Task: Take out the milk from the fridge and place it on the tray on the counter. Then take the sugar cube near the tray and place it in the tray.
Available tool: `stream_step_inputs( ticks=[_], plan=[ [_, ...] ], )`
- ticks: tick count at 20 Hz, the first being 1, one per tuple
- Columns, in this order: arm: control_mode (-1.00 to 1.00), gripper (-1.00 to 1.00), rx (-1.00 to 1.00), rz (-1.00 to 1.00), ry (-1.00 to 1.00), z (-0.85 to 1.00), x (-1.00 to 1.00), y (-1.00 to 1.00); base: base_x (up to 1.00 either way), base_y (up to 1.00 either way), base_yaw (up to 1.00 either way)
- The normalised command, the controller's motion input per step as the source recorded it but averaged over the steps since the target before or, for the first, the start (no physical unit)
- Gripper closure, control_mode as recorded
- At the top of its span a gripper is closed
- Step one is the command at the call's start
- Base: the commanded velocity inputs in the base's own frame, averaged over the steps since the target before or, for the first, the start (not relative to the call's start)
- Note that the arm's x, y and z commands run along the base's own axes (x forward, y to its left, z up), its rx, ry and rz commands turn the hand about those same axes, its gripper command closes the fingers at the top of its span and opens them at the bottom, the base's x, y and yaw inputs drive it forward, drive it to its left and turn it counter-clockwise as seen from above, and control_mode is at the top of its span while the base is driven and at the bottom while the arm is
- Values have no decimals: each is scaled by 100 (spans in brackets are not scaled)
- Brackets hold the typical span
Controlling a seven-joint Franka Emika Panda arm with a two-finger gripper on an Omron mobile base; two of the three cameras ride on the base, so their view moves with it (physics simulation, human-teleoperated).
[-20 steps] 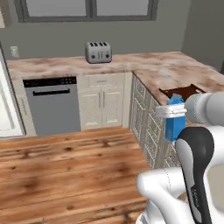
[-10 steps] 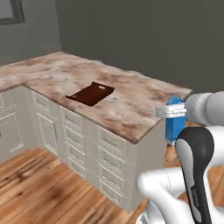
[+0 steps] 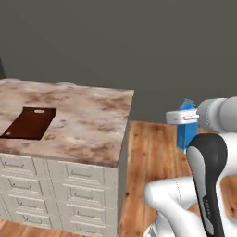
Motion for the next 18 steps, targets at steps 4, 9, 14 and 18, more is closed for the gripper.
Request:
stream_step_inputs(
  ticks=[4, 9, 14, 18],
  plan=[
    [100, 100, 0, 0, 0, 0, 0, 0, -13, 100, -50],
    [100, 100, 0, 0, 0, 0, 0, 0, -21, 100, -48],
    [100, 100, 0, 0, 0, 0, 0, 0, -54, 100, -49],
    [100, 100, 0, 0, 0, 0, 0, 0, -69, 100, -40]
  ],
)
